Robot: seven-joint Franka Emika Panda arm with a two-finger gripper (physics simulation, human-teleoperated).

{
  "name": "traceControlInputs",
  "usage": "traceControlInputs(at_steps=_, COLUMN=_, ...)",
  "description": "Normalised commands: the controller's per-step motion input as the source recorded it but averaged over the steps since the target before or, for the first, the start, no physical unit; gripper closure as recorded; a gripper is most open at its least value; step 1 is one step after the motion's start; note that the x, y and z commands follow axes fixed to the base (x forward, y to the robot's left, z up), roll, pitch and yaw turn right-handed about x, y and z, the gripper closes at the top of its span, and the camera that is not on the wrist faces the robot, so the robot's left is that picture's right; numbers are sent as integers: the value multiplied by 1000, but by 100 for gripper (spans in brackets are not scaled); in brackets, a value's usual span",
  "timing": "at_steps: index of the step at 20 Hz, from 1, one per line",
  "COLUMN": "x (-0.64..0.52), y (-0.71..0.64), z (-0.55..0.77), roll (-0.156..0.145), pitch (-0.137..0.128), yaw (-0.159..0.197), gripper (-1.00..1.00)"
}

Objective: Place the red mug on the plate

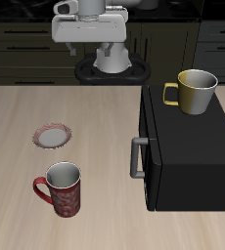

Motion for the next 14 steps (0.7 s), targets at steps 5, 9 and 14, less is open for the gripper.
traceControlInputs(at_steps=5, x=334, y=-187, z=85, roll=-61, pitch=-18, yaw=-13, gripper=-100)
traceControlInputs(at_steps=9, x=253, y=-164, z=99, roll=-42, pitch=-7, yaw=-43, gripper=-100)
traceControlInputs(at_steps=14, x=296, y=-138, z=87, roll=-1, pitch=-17, yaw=14, gripper=-100)
